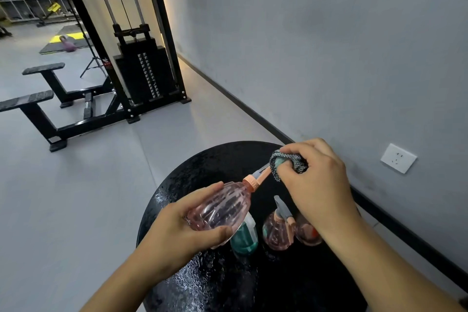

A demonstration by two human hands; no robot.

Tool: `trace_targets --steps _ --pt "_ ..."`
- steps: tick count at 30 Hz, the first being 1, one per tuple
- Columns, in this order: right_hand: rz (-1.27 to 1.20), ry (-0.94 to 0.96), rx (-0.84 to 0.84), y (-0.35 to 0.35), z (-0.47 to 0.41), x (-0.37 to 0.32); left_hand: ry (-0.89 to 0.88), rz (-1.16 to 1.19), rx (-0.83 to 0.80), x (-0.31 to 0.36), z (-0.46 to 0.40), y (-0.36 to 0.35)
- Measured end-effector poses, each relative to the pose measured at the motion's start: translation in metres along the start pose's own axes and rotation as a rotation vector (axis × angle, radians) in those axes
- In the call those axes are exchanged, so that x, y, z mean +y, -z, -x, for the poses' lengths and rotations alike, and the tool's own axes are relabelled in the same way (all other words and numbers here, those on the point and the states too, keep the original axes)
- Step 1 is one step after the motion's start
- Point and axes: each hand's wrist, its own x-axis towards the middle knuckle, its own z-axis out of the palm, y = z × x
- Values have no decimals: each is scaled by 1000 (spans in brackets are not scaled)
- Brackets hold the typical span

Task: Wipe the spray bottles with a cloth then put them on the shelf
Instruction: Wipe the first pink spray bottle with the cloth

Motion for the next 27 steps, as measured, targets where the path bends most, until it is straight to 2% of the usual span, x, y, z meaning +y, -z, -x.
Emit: trace_targets --steps 11,15,19,27 --pt "-13 -27 0 7 -4 1 -20 -3 24 0 0 -3" --pt "-5 40 -13 4 -1 -3 8 18 28 0 0 -5" --pt "4 28 29 5 -6 1 27 42 33 -2 0 -1" --pt "-24 17 22 8 1 4 189 309 146 -40 -15 13"
